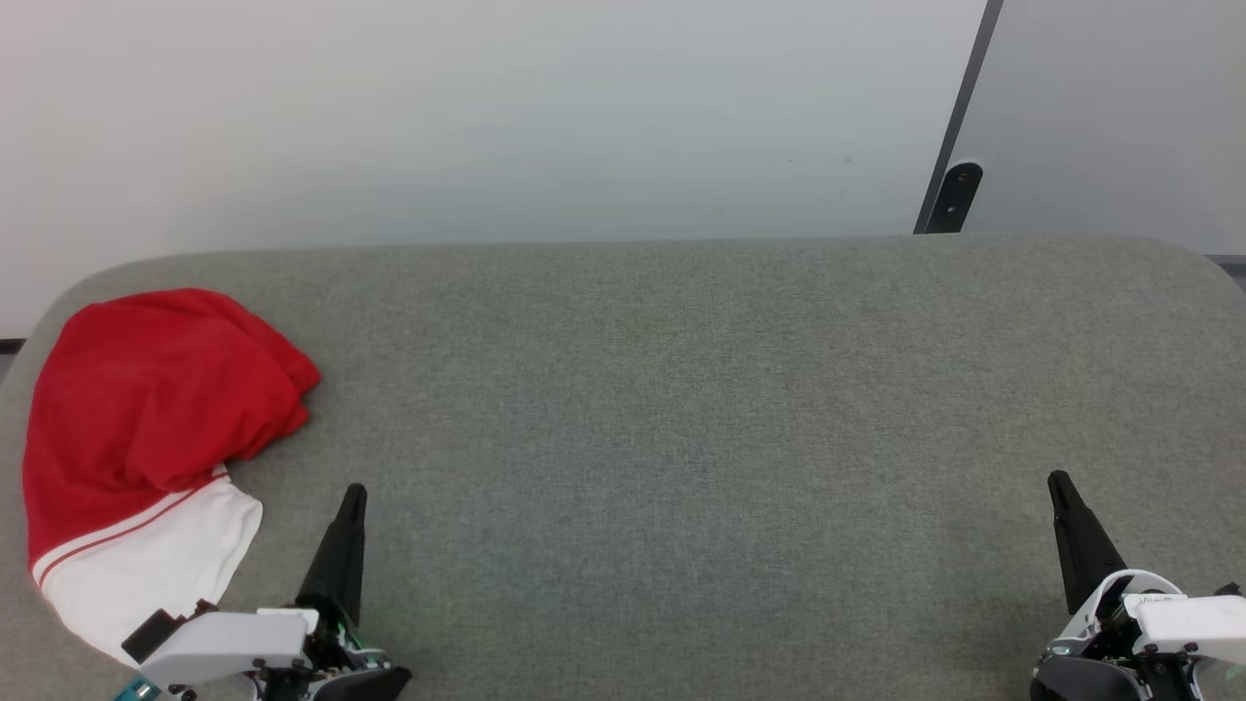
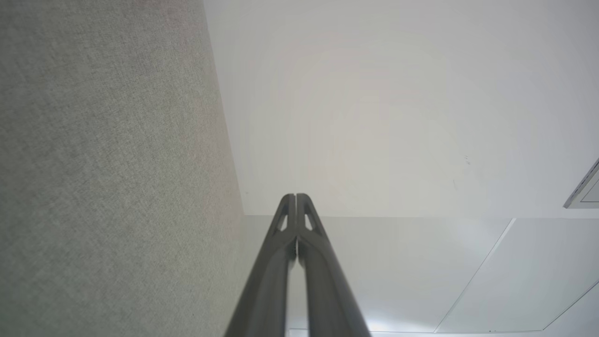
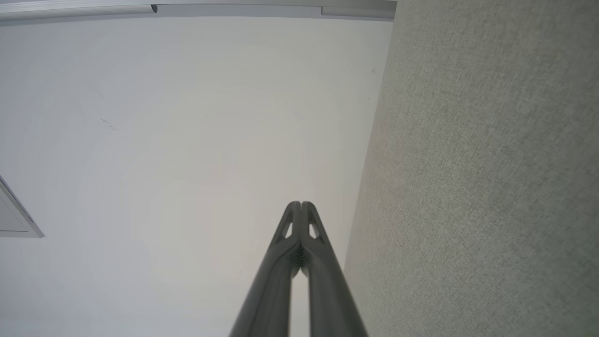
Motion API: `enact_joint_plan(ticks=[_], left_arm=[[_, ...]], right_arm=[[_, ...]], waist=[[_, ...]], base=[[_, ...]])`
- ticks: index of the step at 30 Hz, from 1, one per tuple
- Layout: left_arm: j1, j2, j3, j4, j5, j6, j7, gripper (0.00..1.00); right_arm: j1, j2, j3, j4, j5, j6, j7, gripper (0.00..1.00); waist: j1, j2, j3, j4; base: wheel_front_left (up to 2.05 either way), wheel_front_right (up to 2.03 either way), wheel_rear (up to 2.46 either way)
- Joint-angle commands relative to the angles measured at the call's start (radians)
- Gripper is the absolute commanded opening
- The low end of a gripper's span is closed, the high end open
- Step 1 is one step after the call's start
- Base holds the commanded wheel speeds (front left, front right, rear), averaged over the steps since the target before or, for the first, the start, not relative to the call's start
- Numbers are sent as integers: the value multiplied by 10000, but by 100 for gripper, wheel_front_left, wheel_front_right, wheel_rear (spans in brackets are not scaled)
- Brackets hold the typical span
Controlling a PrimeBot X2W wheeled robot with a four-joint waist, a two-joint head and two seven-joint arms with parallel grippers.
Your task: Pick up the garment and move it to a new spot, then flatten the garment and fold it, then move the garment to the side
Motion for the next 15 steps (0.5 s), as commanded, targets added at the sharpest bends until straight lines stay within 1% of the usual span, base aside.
enact_joint_plan(ticks=[1,2,3,5,10,15], left_arm=[[-87,32,17,4,-33,-40,21,0],[-87,32,17,4,-33,-40,21,0],[22,-8,-4,26,5,4,-5,100],[139,-44,-16,145,16,11,-21,100],[297,-35,-137,-51,176,9,-265,100],[455,11,-272,-193,515,6,-527,100]], right_arm=[[-28,-9,27,3,43,0,18,0],[-28,-9,27,3,43,0,18,0],[8,4,-3,26,-2,2,-3,100],[103,30,9,157,-7,0,-22,100],[264,27,220,43,-137,0,-285,100],[393,23,361,0,-566,0,-540,100]], waist=[[0,0,0,0],[0,0,0,0],[0,0,0,0],[0,0,0,0],[0,0,-1,8],[0,0,-1,13]], base=[[0,0,0],[0,0,0],[0,0,0],[0,0,0],[0,0,0],[0,0,0]])
